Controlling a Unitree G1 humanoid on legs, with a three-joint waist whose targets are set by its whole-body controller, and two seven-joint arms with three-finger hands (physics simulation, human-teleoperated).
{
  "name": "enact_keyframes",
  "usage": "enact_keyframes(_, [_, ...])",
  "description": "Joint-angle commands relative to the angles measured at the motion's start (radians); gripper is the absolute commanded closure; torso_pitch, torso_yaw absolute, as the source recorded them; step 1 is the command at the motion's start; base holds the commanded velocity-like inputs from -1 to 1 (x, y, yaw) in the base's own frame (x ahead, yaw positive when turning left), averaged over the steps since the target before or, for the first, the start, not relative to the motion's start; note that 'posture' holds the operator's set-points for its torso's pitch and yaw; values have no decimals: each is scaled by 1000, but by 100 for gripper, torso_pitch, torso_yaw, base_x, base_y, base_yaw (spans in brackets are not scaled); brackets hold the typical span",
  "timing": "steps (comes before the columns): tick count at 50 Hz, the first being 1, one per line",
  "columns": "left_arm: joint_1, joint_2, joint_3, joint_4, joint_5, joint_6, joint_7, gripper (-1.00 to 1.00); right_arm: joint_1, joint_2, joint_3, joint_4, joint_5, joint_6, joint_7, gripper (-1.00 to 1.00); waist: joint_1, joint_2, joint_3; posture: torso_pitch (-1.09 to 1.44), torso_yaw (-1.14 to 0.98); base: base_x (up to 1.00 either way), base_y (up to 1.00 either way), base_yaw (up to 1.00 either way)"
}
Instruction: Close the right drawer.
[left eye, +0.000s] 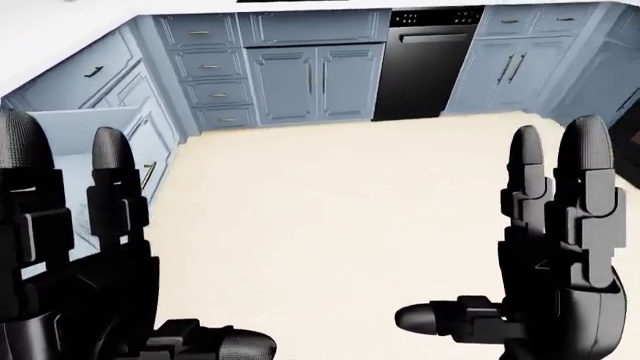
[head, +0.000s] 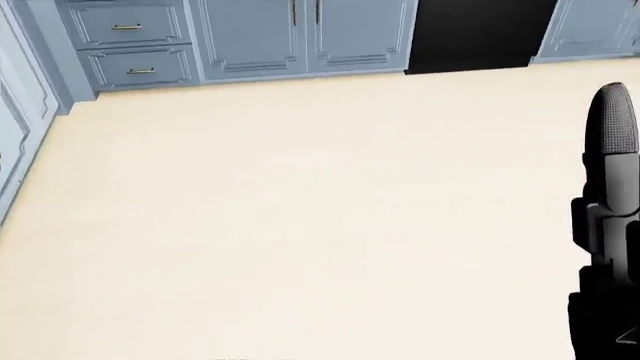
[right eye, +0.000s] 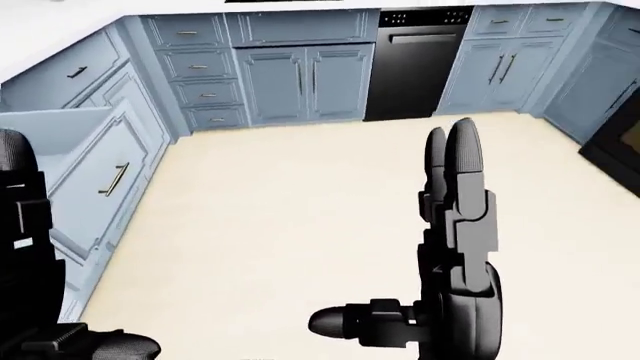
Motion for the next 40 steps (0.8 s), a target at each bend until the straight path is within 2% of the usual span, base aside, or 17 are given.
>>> enact_keyframes(1, [-3, 5, 4, -40, 1, -28, 1, -100, -14, 3, -18, -38, 5, -8, -19, -100, 9, -3, -6, 0, 0, 0, 0, 0])
enact_keyframes(4, [-2, -1, 5, -40, 2, -27, -4, -100, -80, 0, -74, 17, 18, 31, -28, -100, 19, -38, 0, 0, 0, 0, 0, 0])
enact_keyframes(7, [-1, -6, 6, -40, 3, -25, -9, -100, -107, 2, -96, 49, 11, 39, -31, -100, 33, -112, -21, 0, 0, 0, 0, 0])
enact_keyframes(8, [-2, -5, 7, -40, 2, -25, -8, -100, -113, 0, -95, 56, 4, 40, -26, -100, 22, -75, 0, 0, 0, 0, 0, 0])
enact_keyframes(10, [0, -5, 5, -40, 3, -27, -9, -100, -118, 2, -89, 61, -8, 36, -29, -100, 18, -71, -7, 0, 0, 0, 0, 0])
enact_keyframes(13, [-1, -12, 4, -40, 5, -23, -16, -100, -119, 1, -81, 60, -6, 40, -25, -100, 2, -34, -32, 0, 0, 0, 3, 0])
enact_keyframes(14, [0, -15, 4, -40, 5, -23, -18, -100, -118, 1, -79, 62, -8, 39, -26, -100, 3, -25, -3, 0, 0, 0, 9, 0])
enact_keyframes(18, [0, -20, 6, -40, 8, -24, -24, -100, -116, 0, -77, 63, -7, 35, -27, -100, -2, 16, -2, 0, 0, 0, 9, 0])
enact_keyframes(19, [0, -22, 6, -40, 9, -24, -25, -100, -115, 0, -78, 62, -4, 34, -26, -100, 0, 25, 8, 0, 0, 0, 9, 0])
enact_keyframes(20, [0, -23, 6, -40, 9, -24, -27, -100, -115, 0, -76, 64, -7, 32, -27, -100, 2, 5, 7, 0, 0, 0, 9, 0])
enact_keyframes(23, [-2, -26, 7, -40, 9, -21, -29, -100, -118, 0, -76, 67, -8, 32, -28, -100, -3, 4, 4, 0, 0, 0, 9, 0])
enact_keyframes(27, [-1, -33, 11, -40, 9, -20, -36, -100, -118, -1, -74, 70, -10, 32, -29, -100, -10, -30, 1, 0, 0, 0, 10, 0])
enact_keyframes(31, [1, -37, 12, -40, 9, -20, -42, -100, -115, 0, -72, 74, -12, 26, -31, -100, -13, -95, -6, 0, 0, 0, 9, 0])
enact_keyframes(32, [2, -37, 12, -40, 9, -21, -42, -100, -115, -1, -71, 75, -12, 25, -30, -100, -21, -62, 1, 0, 0, 0, 10, 0])
enact_keyframes(33, [2, -38, 13, -40, 8, -21, -42, -100, -112, 0, -70, 74, -13, 23, -31, -100, -11, -78, 1, 0, 0, 0, 9, 0])
enact_keyframes(35, [2, -39, 13, -40, 9, -20, -44, -100, -118, -2, -72, 76, -12, 28, -31, -100, -10, -73, -10, 0, 0, 0, 9, 0])
enact_keyframes(40, [0, -42, 14, -40, 9, -17, -45, -100, -123, -2, -73, 79, -19, 33, -33, -100, -5, -30, 3, 0, 0, 0, 9, 0])
